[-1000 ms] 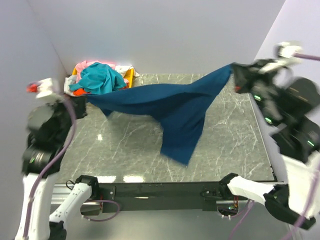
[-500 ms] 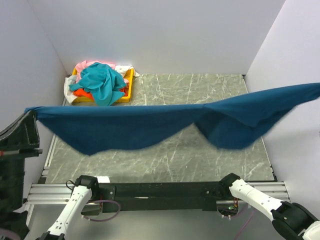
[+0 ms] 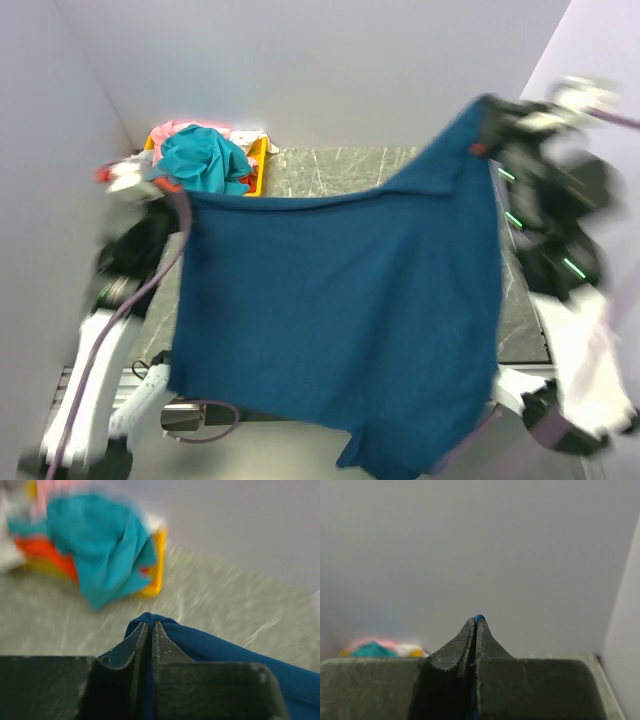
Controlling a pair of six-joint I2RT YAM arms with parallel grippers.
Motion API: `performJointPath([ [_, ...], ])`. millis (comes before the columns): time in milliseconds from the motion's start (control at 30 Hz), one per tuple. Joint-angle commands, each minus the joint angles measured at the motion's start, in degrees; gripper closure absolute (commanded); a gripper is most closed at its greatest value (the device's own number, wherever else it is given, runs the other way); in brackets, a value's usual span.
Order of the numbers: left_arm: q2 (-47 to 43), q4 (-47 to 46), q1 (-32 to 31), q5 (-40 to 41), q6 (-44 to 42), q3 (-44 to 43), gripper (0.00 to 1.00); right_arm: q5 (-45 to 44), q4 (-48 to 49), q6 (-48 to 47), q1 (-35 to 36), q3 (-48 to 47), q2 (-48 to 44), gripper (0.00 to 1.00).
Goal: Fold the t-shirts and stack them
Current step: Flatten the tshirt out
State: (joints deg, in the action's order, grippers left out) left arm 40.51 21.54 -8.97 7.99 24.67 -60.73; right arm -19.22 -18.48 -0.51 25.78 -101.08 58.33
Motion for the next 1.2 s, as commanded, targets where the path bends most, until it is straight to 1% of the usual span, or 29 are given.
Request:
performJointPath([
  [0,9.6,-9.0,0.3,2.8,2.7,7.8,0.87,4.5,7.6,4.6,-11.5,11.1,9.1,1.0],
  [33,12.2,-10.2,0.3,2.7,2.8,9.5,0.77,6.4,9.3,5.8,-13.4,12.4,11.3,1.0],
  [67,17.2,-11.2,0.3,1.6,4.0,9.8,0.51,9.3,9.3,8.1,-15.7,12.8,14.0,1.0],
  [100,19.6,-12.6,0.3,1.1,4.5,9.7,0.36,16.3,8.6,9.1,-17.7,11.0,20.7,0.9],
  [133,21.9,-12.6,0.3,0.5,6.0,8.7,0.22,19.0,5.3,10.0,-20.8,8.7,24.6,0.5],
  [167,25.2,-12.2,0.2,0.5,6.7,8.0,0.06,21.9,2.9,11.3,-21.7,6.1,28.5,0.36],
  [200,26.1,-11.4,-0.3,1.2,7.1,7.3,0.03,23.1,0.4,11.7,-22.3,0.6,35.6,0.27],
  [233,26.5,-11.3,-0.4,1.7,7.3,6.9,0.02,23.8,-3.7,11.8,-23.0,-1.6,38.5,0.17],
  [300,25.1,-12.4,-1.4,0.9,7.4,7.5,0.01,24.1,-5.9,11.5,-23.1,-3.4,42.9,0.17],
  [333,24.4,-12.6,-1.6,0.5,7.5,8.6,0.01,24.1,-5.5,11.6,-23.1,-2.3,42.9,0.16],
  [367,22.8,-12.7,-1.7,0.0,7.7,9.3,0.0,24.5,-4.5,12.6,-23.1,-0.3,42.2,0.15],
  [400,22.1,-12.8,-1.8,-0.3,7.9,10.0,0.01,24.7,-3.2,13.6,-23.1,4.7,39.8,0.15],
  [433,21.5,-12.6,-1.8,-0.5,8.5,11.5,0.01,24.7,-1.8,14.7,-23.2,7.2,38.3,0.14],
  [467,20.7,-12.6,-1.8,-0.9,8.5,12.4,0.01,25.2,-1.6,17.2,-23.1,9.7,36.8,0.14],
  [500,20.6,-12.5,-1.8,-1.2,8.6,13.1,0.0,25.7,-1.4,18.4,-23.1,14.5,34.0,0.14],
  [533,20.6,-12.0,-1.8,-1.1,9.0,14.3,0.01,26.8,-0.8,19.4,-23.0,17.2,32.5,0.13],
  [567,21.1,-11.7,-1.8,-1.3,9.3,14.8,0.0,28.2,-0.4,21.2,-22.8,19.8,31.0,0.13],
  [600,21.5,-11.4,-1.8,-1.7,9.6,15.2,0.01,28.2,-0.4,22.1,-22.3,24.3,28.5,0.13],
  [667,23.0,-11.6,-1.8,-5.2,10.9,16.5,0.0,28.1,-1.5,24.7,-21.9,28.3,25.3,0.13],
  [700,23.3,-11.9,-1.7,-6.6,11.4,17.0,0.0,28.2,-1.7,25.5,-21.6,31.7,24.4,0.14],
  [767,24.1,-12.9,-1.7,-9.1,12.3,18.9,0.0,28.4,-2.1,27.7,-21.3,35.4,22.2,0.16],
  [867,24.7,-14.1,-1.7,-9.6,13.1,21.3,0.0,29.2,-1.0,29.2,-21.0,43.8,17.9,0.16],
  [967,26.9,-15.4,-1.7,-10.5,13.8,23.0,0.01,27.9,-1.9,31.0,-21.0,47.5,16.6,0.16],
  [1100,31.1,-19.6,-1.7,-16.8,14.2,24.7,0.01,27.9,-3.2,32.2,-21.1,50.9,16.7,0.16],
  [1167,33.2,-21.1,-1.7,-16.8,14.7,24.8,0.01,26.2,-3.5,32.7,-21.2,50.8,18.6,0.16],
])
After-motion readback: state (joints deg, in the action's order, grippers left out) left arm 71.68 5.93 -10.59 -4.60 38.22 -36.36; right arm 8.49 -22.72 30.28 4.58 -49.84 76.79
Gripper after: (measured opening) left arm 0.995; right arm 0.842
